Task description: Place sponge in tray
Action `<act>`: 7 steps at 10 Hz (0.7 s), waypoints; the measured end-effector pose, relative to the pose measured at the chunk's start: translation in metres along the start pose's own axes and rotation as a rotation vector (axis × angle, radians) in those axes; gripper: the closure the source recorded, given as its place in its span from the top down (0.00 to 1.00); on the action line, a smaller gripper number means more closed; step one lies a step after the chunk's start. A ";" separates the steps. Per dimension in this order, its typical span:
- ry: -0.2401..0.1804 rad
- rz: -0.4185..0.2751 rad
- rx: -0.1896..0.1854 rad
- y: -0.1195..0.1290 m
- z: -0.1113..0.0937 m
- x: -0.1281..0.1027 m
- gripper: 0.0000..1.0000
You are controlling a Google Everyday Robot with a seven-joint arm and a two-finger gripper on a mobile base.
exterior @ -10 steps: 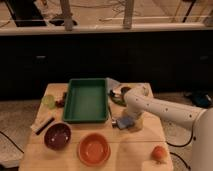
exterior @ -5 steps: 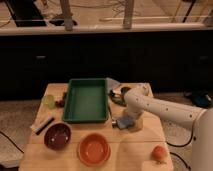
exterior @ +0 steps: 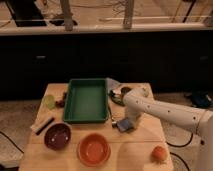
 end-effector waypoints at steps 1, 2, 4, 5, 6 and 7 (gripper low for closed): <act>-0.009 -0.001 0.000 0.000 -0.005 0.001 0.01; -0.012 -0.004 0.002 0.000 -0.006 0.002 0.00; -0.028 -0.018 0.012 -0.002 -0.013 0.001 0.00; -0.031 -0.021 0.016 -0.002 -0.016 0.001 0.00; -0.031 -0.028 0.024 -0.003 -0.023 0.000 0.00; -0.028 -0.036 0.031 -0.004 -0.031 -0.001 0.00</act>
